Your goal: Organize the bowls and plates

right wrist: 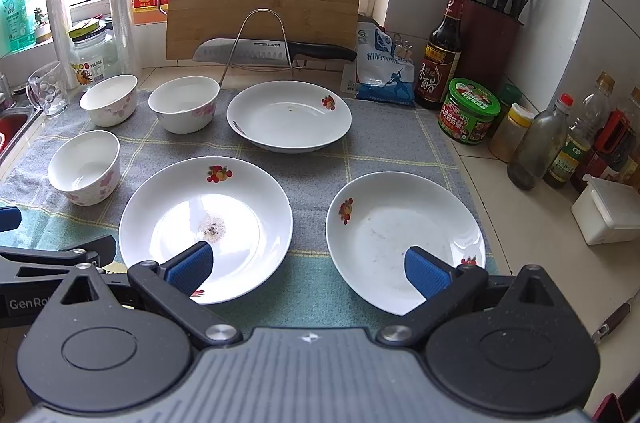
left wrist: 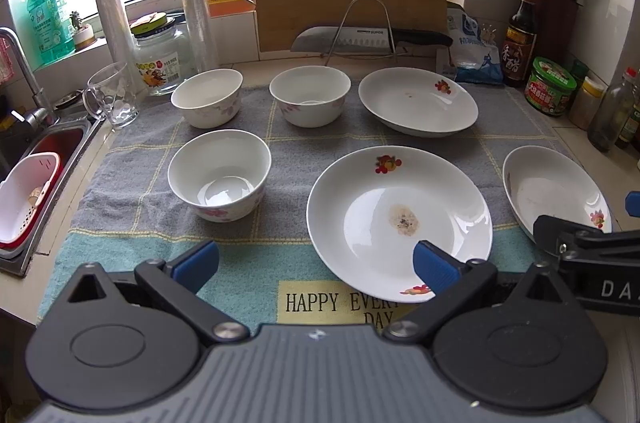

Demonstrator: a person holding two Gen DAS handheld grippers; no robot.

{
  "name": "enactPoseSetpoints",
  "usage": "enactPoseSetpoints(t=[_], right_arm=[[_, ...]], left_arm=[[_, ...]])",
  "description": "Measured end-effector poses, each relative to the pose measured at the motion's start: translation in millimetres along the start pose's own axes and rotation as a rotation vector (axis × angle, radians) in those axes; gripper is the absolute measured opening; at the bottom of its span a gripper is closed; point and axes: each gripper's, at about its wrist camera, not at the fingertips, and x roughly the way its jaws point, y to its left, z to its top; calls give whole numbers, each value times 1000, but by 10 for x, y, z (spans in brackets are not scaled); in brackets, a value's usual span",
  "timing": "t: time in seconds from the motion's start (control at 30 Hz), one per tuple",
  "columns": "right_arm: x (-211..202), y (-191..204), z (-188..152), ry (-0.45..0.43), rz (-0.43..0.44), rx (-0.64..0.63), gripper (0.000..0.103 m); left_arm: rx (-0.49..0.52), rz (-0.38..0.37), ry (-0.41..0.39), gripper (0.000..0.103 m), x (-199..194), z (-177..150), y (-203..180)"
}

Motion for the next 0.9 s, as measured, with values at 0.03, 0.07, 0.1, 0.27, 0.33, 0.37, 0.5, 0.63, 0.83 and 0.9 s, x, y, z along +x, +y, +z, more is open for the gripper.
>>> enactPoseSetpoints(t=[0.03, 0.07, 0.1, 0.27, 0.33, 0.37, 0.5, 0.63, 0.83, 0.9], right_arm=[[-5, -2, -4, -1, 1, 1, 103], [6, -33, 43, 4, 5, 3, 103], [10, -33, 44, 4, 5, 3, 103], [15, -27, 41, 2, 5, 4, 103], [16, -26, 43, 1, 4, 2, 103], [20, -26, 43, 1, 3, 2, 103], [25, -29, 51, 1, 3, 2, 103], [26, -36, 59, 0, 2, 1, 103], [25, -29, 62, -2, 2, 1, 103], [25, -27, 60, -3, 2, 0, 103]], left_arm=[[1, 1, -1, 102, 1, -4, 0], [2, 1, 0, 102, 1, -4, 1], [2, 1, -1, 102, 1, -6, 3], [0, 0, -1, 102, 5, -7, 7], [1, 0, -1, 102, 6, -7, 10], [1, 0, -1, 102, 7, -7, 10], [1, 1, -2, 102, 8, -3, 18], [-1, 0, -2, 102, 10, 2, 31], [1, 2, -4, 102, 12, 9, 28], [1, 2, -4, 102, 16, 12, 30]])
